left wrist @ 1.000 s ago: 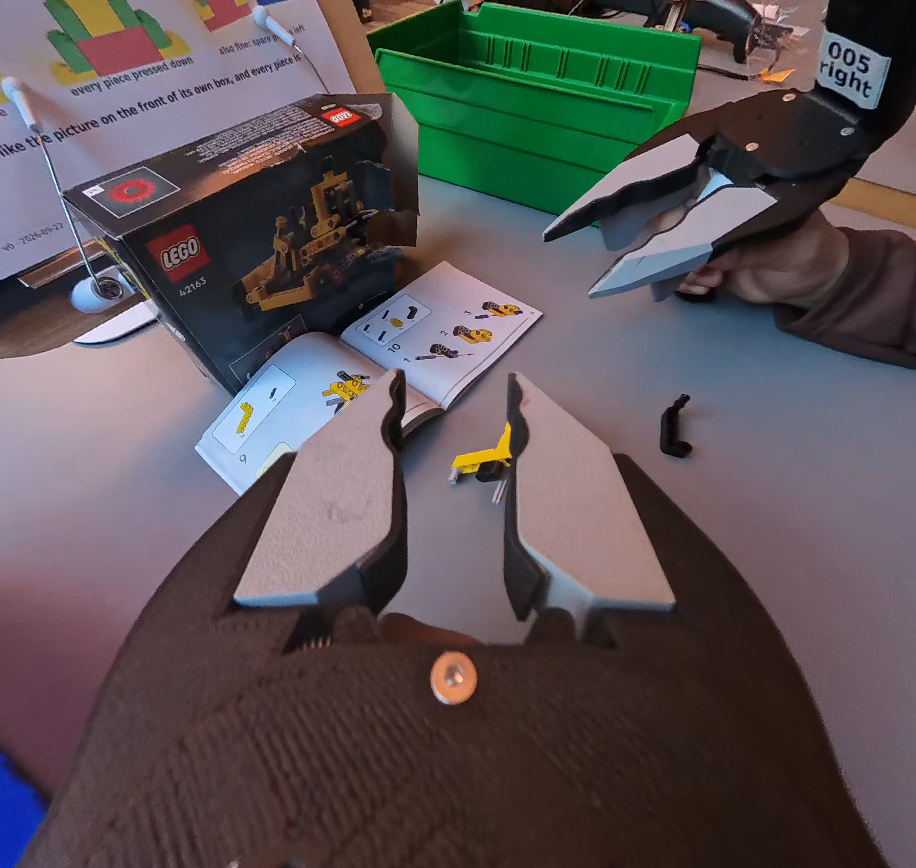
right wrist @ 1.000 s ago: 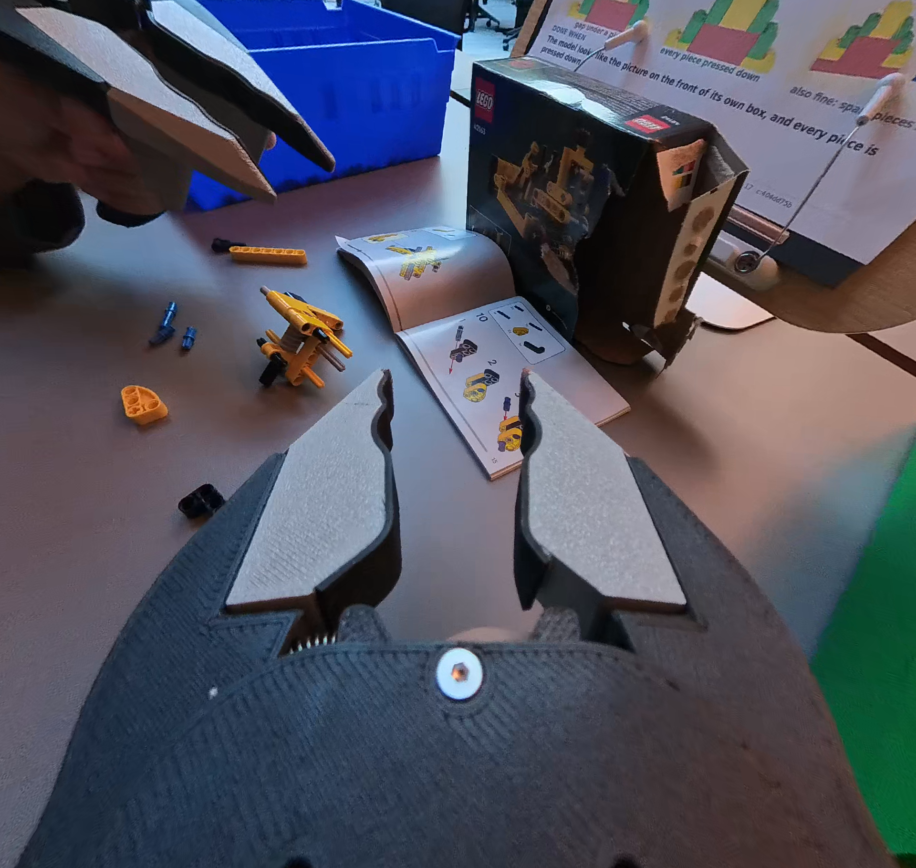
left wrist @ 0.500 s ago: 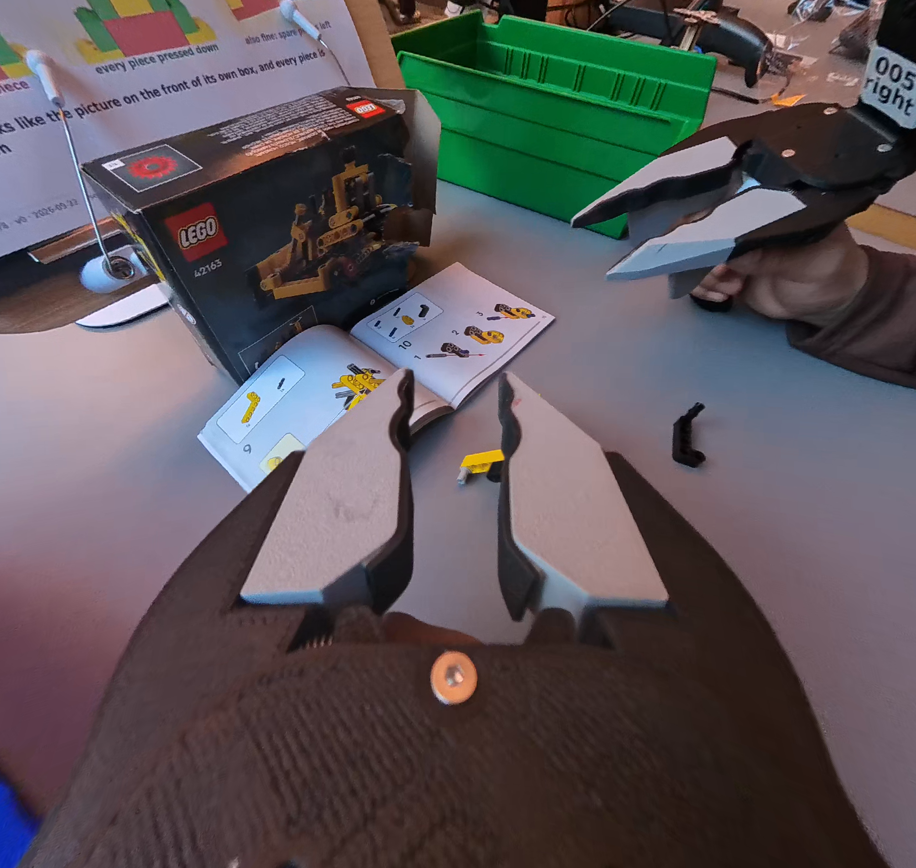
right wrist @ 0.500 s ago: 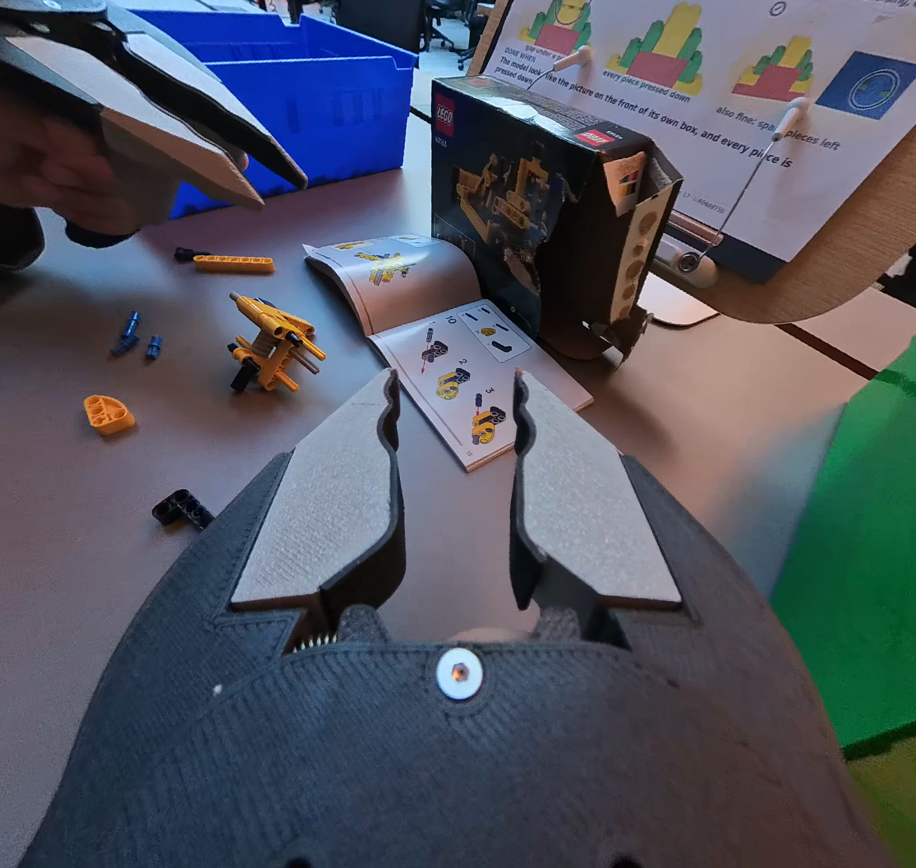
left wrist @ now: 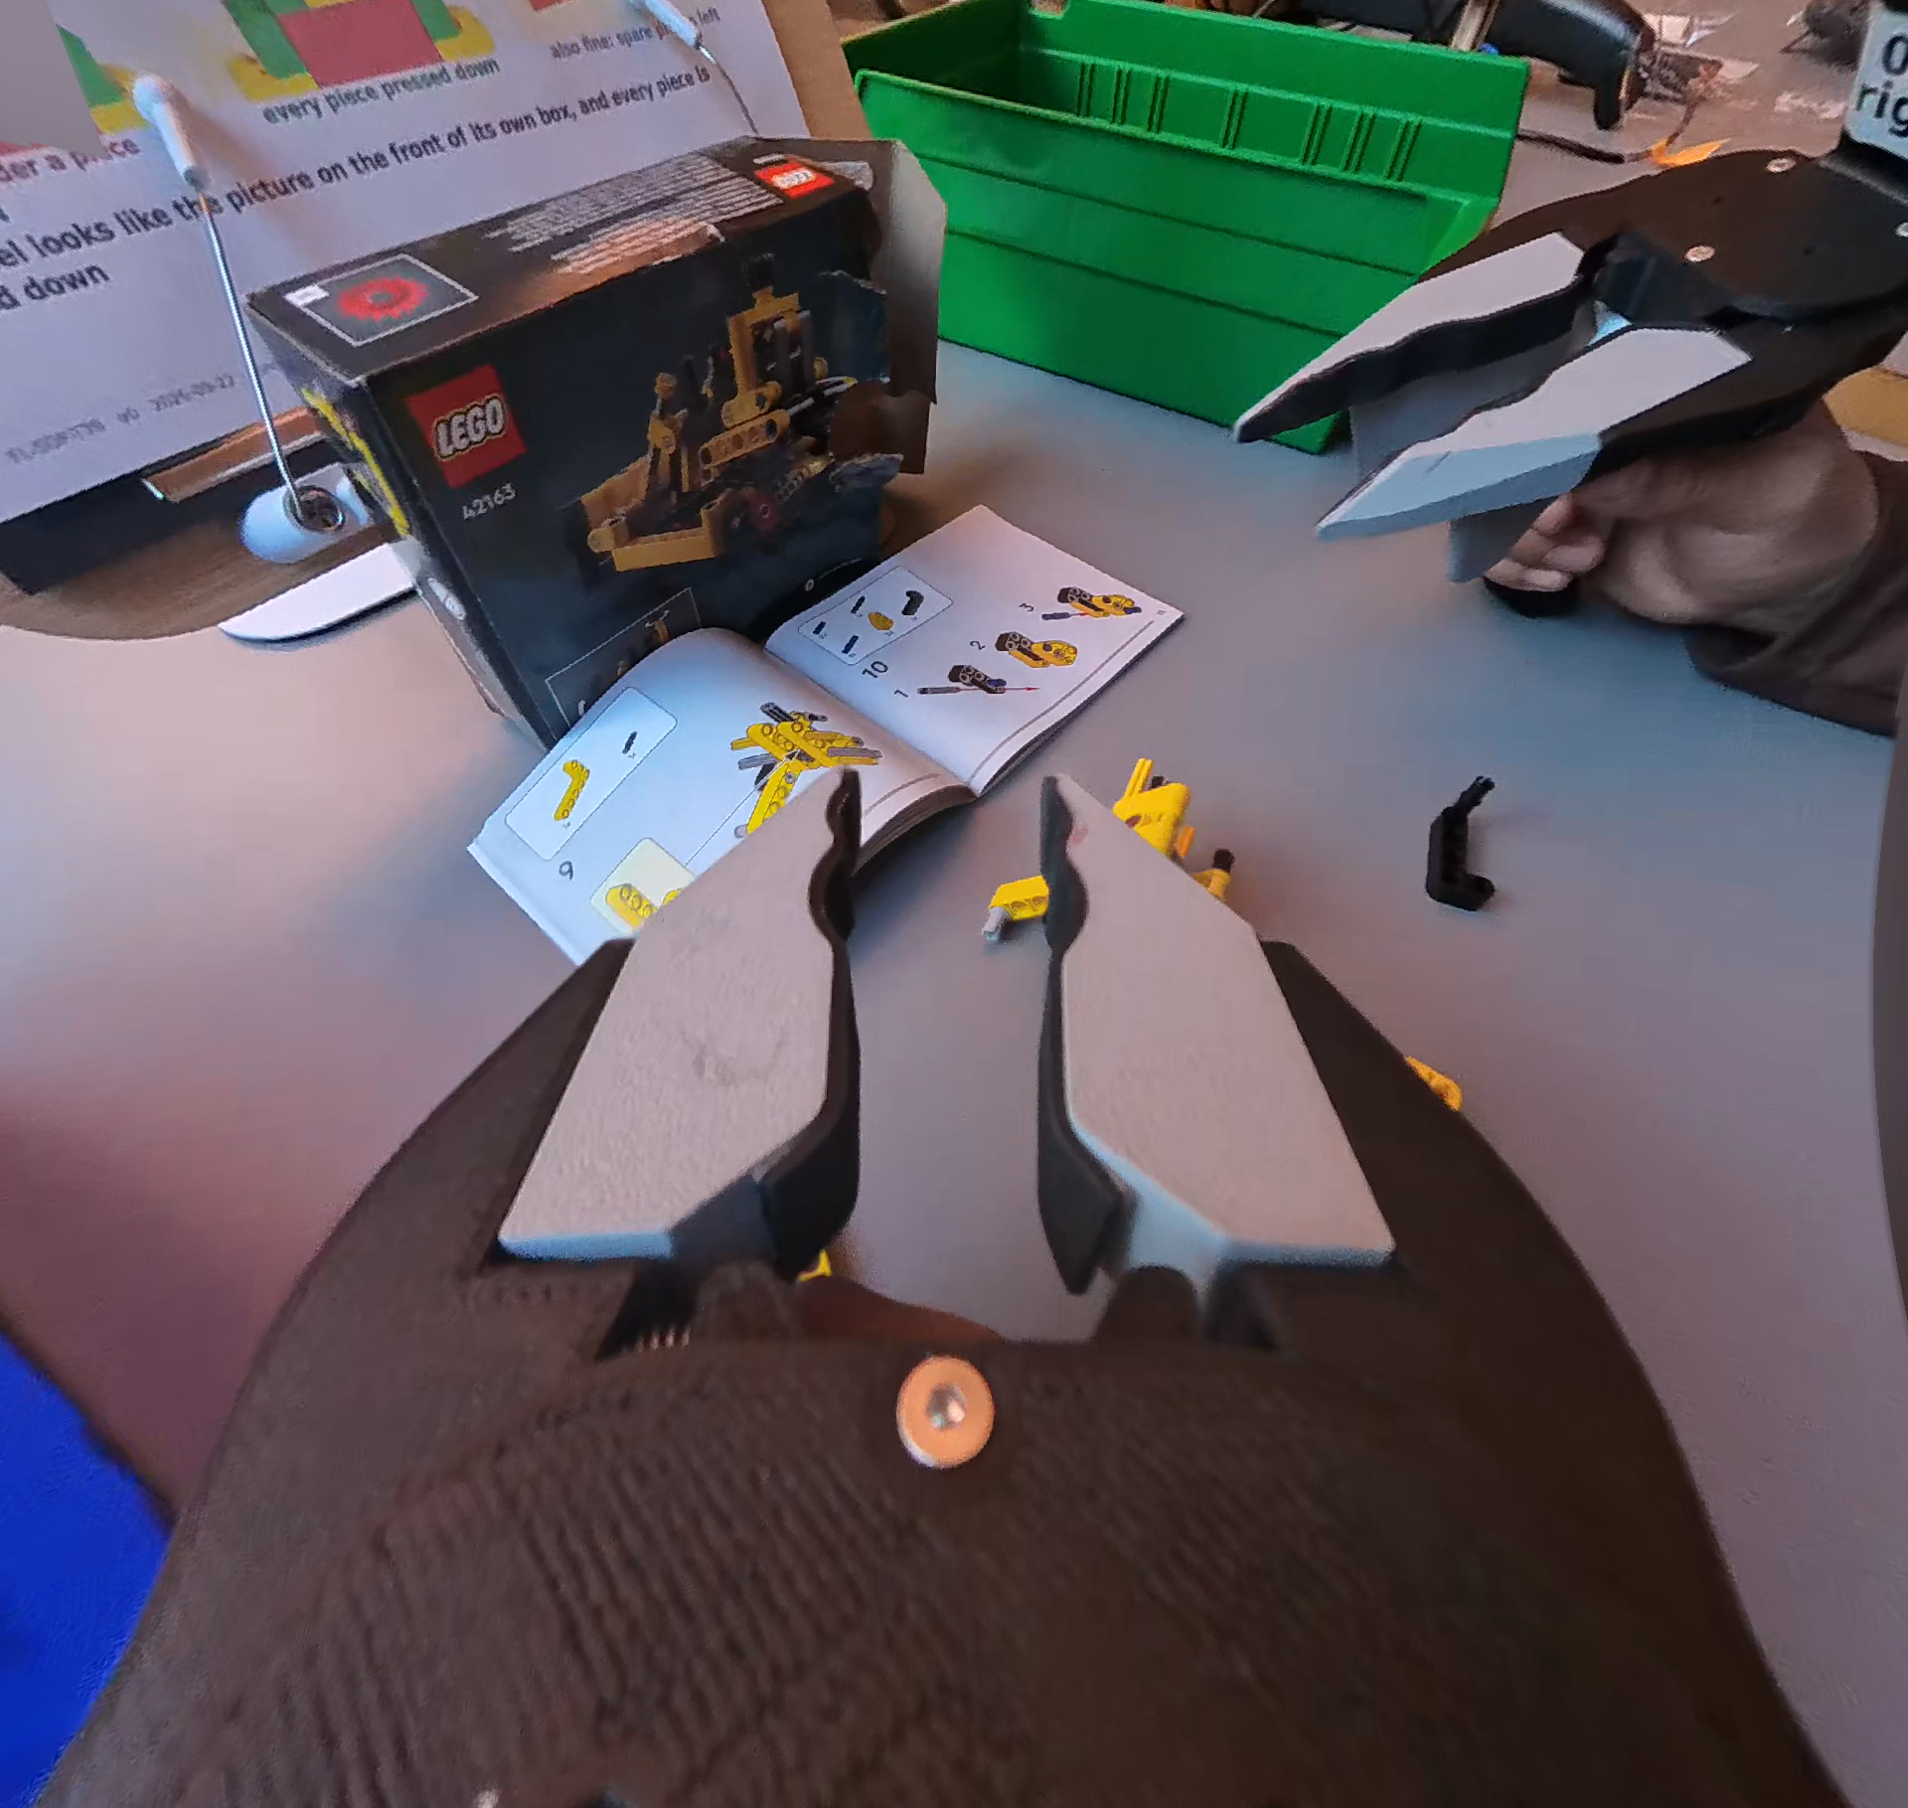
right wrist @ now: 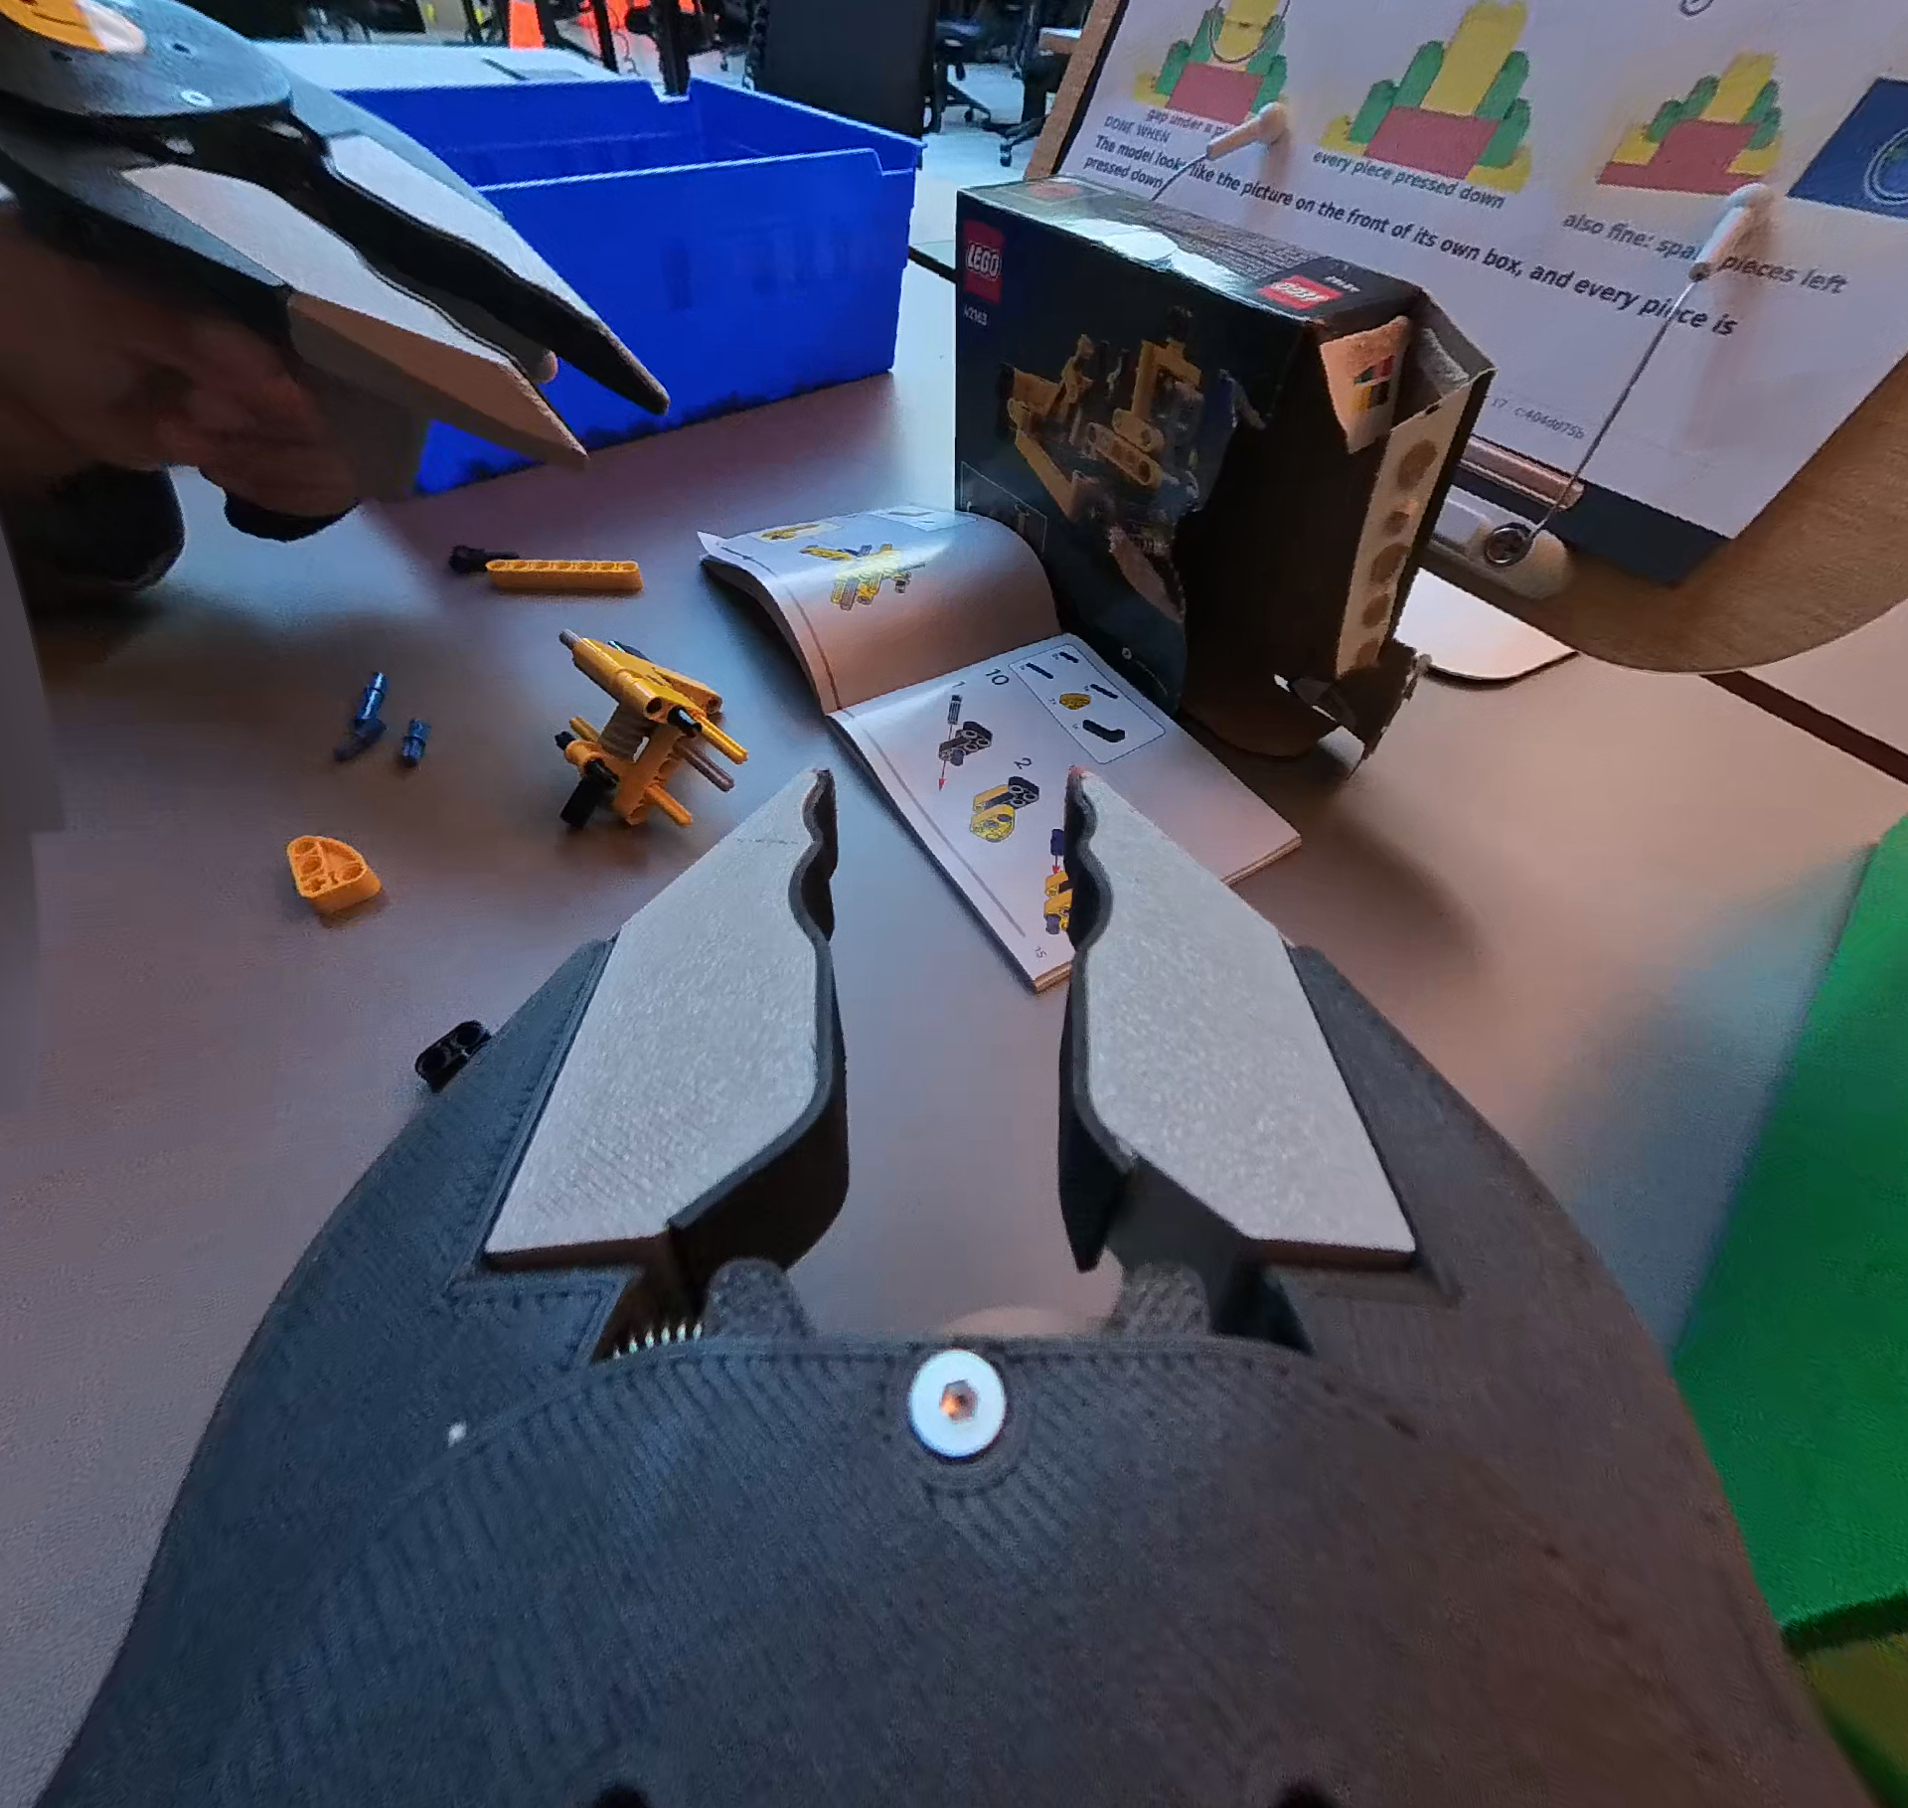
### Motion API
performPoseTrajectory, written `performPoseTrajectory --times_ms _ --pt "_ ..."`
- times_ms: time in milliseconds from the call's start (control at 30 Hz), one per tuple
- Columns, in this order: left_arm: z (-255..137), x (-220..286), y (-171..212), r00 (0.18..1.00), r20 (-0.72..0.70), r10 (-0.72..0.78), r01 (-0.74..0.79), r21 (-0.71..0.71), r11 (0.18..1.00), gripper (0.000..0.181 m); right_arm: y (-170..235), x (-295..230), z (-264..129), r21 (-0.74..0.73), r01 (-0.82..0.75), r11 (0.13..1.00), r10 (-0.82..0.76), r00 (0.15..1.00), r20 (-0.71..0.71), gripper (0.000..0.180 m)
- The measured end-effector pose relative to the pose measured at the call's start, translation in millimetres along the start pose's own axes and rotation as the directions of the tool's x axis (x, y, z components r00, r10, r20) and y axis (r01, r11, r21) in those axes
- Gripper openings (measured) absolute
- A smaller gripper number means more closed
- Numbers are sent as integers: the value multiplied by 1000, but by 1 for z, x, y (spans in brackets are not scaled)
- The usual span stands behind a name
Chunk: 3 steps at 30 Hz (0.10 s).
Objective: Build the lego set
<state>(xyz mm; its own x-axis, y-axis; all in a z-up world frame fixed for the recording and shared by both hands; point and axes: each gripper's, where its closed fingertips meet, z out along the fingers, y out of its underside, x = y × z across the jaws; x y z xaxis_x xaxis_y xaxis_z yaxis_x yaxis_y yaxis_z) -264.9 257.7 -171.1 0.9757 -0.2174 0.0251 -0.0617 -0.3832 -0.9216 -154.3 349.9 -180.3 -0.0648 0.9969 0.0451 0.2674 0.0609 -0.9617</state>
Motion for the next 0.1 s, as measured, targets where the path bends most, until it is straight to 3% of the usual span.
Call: performPoseTrajectory --times_ms 100 --pt "-1 -1 -2 999 -15 -41 41 18 999 31 -4 2 -3 26 -23 999 23 1000 2 41"
